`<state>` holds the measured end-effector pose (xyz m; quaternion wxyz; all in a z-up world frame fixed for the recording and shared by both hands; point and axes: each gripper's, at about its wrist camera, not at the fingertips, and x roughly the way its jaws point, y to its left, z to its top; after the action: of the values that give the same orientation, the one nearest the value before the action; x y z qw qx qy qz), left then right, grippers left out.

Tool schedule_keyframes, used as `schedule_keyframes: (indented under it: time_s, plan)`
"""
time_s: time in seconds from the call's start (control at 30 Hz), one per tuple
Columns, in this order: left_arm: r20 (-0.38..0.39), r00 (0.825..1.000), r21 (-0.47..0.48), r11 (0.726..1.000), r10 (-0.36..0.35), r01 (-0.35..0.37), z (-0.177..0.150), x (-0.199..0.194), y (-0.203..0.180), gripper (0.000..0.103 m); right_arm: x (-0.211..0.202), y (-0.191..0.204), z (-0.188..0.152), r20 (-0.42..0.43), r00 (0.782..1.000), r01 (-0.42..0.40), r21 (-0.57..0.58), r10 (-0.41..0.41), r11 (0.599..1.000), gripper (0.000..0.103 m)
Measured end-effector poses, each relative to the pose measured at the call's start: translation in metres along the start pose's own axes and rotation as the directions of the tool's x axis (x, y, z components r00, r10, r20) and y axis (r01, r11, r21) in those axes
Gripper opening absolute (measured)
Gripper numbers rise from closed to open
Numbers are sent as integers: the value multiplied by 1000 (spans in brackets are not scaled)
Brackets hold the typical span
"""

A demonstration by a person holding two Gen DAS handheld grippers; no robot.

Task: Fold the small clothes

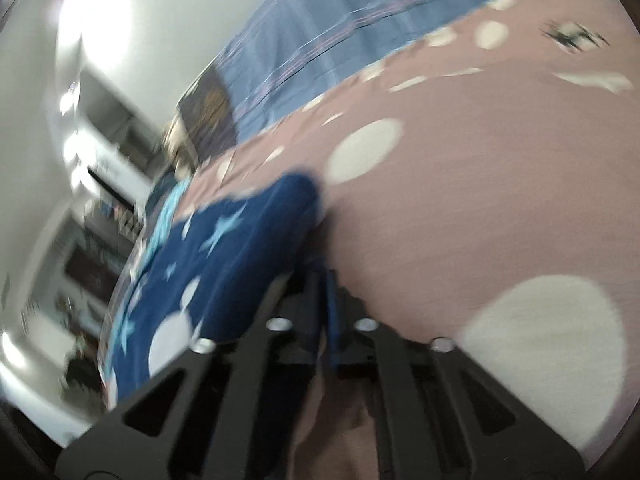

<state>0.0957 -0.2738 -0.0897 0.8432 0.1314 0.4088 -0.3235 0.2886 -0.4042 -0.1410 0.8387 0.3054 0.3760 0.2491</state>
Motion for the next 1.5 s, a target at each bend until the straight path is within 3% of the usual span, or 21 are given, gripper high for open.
schedule_keyframes:
  time_s: [0.07, 0.17, 0.3, 0.4, 0.43, 0.47, 0.5, 0.6, 0.67, 0.7, 0.77, 0.83, 0.97, 1.1, 1.17, 1.27, 1.33, 1.37, 1.4, 1.43, 1.5]
  plan:
    - [-1, 1000, -30, 999, -21, 21, -3, -6, 3, 32, -6, -7, 1, 7, 997, -82, 30, 82, 996, 4]
    - [5, 998, -55, 996, -65, 66, -13, -19, 4, 38, -9, 7, -2, -10, 994, -108, -41, 107, 993, 32]
    - [-36, 997, 6, 998, -65, 65, -26, -17, -10, 43, 6, 45, 9, -32, 998, 40, -136, -45, 990, 71]
    - [-30, 998, 19, 998, -63, 64, -23, -6, -12, 43, 38, 60, 26, -127, 988, 72, -125, -88, 989, 71]
    - [-34, 996, -7, 997, -81, 81, -22, -1, -8, 43, 48, 63, 32, -134, 986, 82, -113, -97, 990, 65]
    - [-35, 995, -22, 995, -95, 94, -21, 0, -5, 43, 56, 66, 39, -129, 987, 84, -109, -98, 991, 20]
    - [-34, 994, -29, 994, -104, 103, -21, 1, -4, 43, 59, 67, 44, -111, 988, 96, -99, -107, 990, 9]
    - [-22, 994, -21, 994, -108, 108, -23, 1, -1, 43, 56, 73, 50, 4, 996, 88, -148, -88, 985, 9]
    - [-18, 994, -16, 994, -108, 107, -23, 2, -1, 44, 82, 63, 42, -69, 962, 245, -221, -266, 944, 17]
    - [-15, 993, -16, 993, -114, 114, -23, 3, -1, 45, 89, 58, 39, -88, 958, 248, -226, -273, 942, 18]
    - [1, 990, -28, 990, -140, 140, -24, 0, 5, 47, 71, 54, 40, -41, 967, 240, -165, -250, 957, 22]
    - [33, 983, -62, 981, -180, 182, -26, -8, 14, 47, 47, 59, 42, 29, 957, 291, -132, -290, 948, 39]
    - [115, 971, -131, 965, -211, 226, -38, -47, 41, 47, 0, 91, 30, 81, 943, 332, -222, -322, 917, 40]
    - [213, 966, -178, 967, -145, 184, -65, -106, 80, 47, -19, 132, 4, 80, 944, 329, -322, -321, 888, 45]
    - [269, 961, -249, 960, -60, 129, -88, -141, 115, 47, -17, 154, -12, 57, 946, 317, -362, -319, 876, 46]
    - [307, 943, -392, 920, 126, 4, -126, -186, 174, 47, 9, 199, -38, 12, 949, 285, -455, -314, 844, 47]
    - [293, 923, -504, 860, 249, -72, -159, -212, 217, 44, 28, 225, -53, -11, 953, 254, -513, -302, 820, 47]
    - [278, 919, -551, 830, 279, -86, -176, -220, 236, 38, 42, 245, -63, -35, 956, 224, -548, -290, 806, 48]
    - [269, 920, -584, 808, 286, -81, -191, -227, 249, 17, 53, 260, -71, -55, 958, 203, -570, -283, 796, 51]
    - [258, 921, -612, 787, 291, -77, -204, -230, 262, 6, 65, 275, -79, -78, 956, 182, -594, -282, 784, 53]
    - [254, 925, -666, 745, 283, -45, -230, -232, 286, 6, 92, 310, -99, -129, 949, 134, -661, -288, 739, 60]
